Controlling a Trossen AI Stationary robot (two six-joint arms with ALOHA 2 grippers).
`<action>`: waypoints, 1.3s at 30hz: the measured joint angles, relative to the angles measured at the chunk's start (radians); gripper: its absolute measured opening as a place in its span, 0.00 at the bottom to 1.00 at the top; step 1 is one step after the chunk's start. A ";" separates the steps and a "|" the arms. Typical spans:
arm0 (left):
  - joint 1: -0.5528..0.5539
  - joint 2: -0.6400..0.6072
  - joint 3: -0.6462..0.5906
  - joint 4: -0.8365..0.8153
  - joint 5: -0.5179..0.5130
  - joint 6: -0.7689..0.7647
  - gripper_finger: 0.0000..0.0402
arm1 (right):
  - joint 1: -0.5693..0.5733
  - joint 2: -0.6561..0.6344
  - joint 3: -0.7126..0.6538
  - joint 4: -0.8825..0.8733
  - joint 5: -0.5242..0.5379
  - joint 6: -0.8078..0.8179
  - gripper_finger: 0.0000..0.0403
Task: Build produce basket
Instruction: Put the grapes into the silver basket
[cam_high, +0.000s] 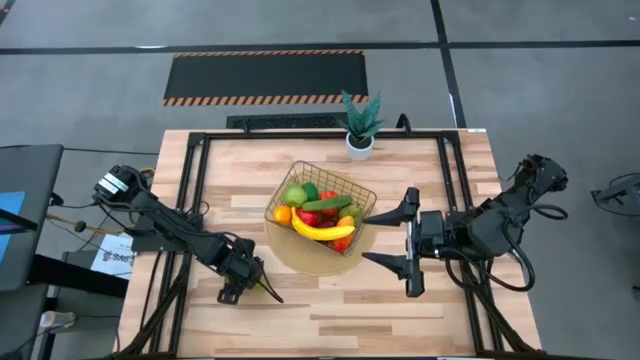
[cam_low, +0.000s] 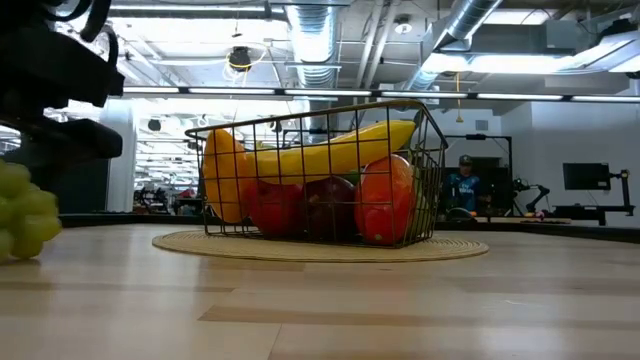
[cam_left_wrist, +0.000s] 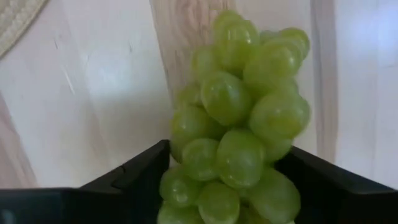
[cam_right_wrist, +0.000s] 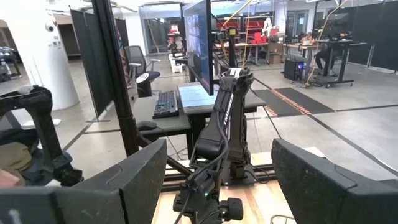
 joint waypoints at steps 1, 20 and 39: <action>0.000 0.000 0.004 0.000 0.000 -0.003 0.61 | 0.000 0.000 0.000 0.000 0.000 0.000 0.77; 0.093 -0.044 0.335 -0.119 -0.154 -0.013 0.27 | -0.013 -0.001 0.000 0.000 0.000 -0.030 0.77; 0.611 0.074 0.662 -0.103 -0.315 0.628 0.28 | -0.032 -0.048 -0.001 -0.019 0.000 -0.088 0.77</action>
